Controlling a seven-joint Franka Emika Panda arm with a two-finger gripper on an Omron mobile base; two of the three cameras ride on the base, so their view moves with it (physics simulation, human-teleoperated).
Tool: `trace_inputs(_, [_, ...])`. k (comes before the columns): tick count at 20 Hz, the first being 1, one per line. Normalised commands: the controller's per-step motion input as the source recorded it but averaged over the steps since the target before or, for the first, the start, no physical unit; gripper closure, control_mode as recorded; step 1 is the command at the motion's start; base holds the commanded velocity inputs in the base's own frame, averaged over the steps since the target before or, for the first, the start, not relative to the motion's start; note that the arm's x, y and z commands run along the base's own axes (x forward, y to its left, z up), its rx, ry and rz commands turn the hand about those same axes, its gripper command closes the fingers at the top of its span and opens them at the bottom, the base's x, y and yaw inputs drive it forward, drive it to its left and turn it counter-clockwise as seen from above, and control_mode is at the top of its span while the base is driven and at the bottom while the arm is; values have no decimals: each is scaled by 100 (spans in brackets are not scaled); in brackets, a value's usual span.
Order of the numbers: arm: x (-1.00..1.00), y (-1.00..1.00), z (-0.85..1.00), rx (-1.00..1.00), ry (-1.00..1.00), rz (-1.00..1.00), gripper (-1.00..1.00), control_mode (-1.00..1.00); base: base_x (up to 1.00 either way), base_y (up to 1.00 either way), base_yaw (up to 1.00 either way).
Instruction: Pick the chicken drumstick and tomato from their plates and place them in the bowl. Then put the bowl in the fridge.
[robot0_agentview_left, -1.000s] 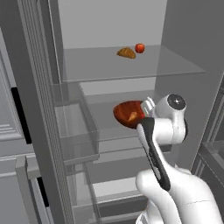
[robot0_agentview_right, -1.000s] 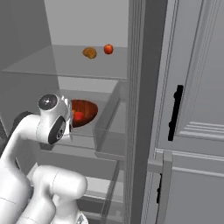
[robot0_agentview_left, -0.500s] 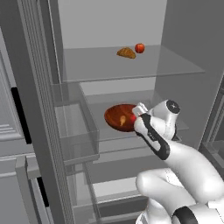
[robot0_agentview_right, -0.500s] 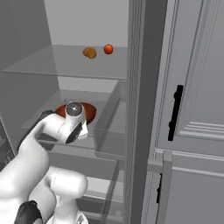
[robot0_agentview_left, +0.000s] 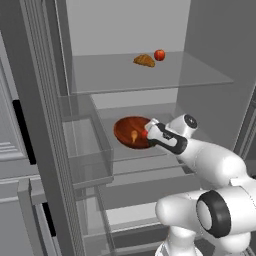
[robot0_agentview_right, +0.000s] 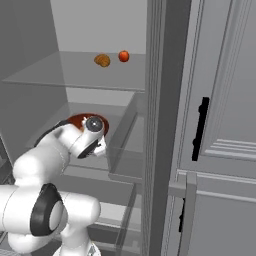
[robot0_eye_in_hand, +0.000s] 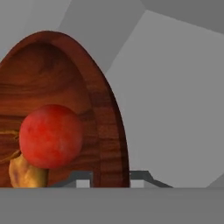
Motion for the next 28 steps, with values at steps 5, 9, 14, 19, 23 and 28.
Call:
trace_inputs(5, [14,14,-17,0,1,0,100,-100,0,0,0])
trace_inputs(9, [3,4,-1,0,2,0,-100,-100,0,0,0])
trace_inputs(14, [0,1,0,0,0,0,-100,-100,0,0,0])
trace_inputs(19, [-1,0,12,-1,0,0,-100,-100,0,0,0])
trace_inputs(23, [-20,0,38,-8,-3,-2,-100,-100,0,0,0])
trace_inputs(28, [-36,0,29,-11,-11,-5,-100,-100,0,0,0])
